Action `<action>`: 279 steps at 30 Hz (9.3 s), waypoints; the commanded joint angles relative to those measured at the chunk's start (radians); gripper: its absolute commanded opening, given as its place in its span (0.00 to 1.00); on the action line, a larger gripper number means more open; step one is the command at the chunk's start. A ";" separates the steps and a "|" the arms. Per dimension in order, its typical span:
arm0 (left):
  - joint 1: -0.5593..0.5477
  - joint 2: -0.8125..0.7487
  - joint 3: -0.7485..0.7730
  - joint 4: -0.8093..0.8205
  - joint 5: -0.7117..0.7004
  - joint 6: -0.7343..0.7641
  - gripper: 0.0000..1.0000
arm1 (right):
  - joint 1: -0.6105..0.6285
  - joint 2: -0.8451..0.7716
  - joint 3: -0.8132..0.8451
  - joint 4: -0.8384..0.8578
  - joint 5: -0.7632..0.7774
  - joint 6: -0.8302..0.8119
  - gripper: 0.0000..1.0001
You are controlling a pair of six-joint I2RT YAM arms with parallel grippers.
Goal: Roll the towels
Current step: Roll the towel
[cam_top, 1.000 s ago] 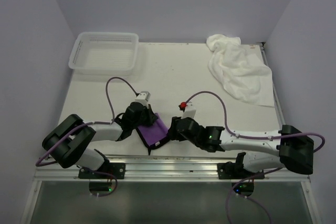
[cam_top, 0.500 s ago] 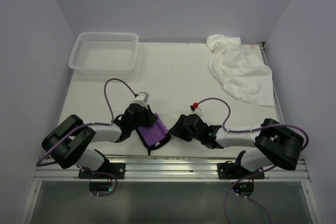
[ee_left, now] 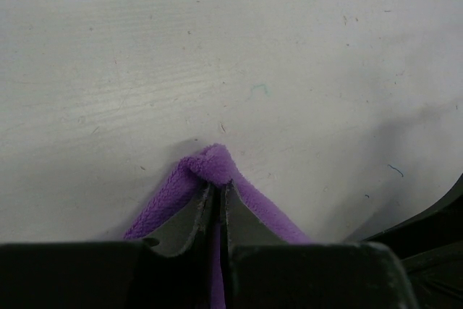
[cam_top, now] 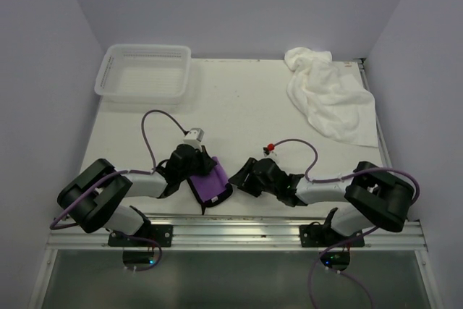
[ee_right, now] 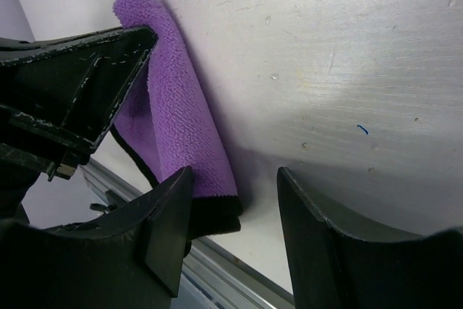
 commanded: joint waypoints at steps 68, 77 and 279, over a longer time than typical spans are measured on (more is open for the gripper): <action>0.014 -0.125 0.169 -0.315 0.051 -0.002 0.21 | 0.415 0.216 0.545 -0.700 0.576 -0.629 0.00; 0.017 -0.195 0.183 -0.372 0.090 0.037 0.33 | 0.420 0.219 0.522 -0.691 0.550 -0.634 0.00; 0.121 -0.402 0.263 -0.447 0.371 0.115 0.15 | 0.480 0.822 1.004 -1.378 0.664 -0.856 0.00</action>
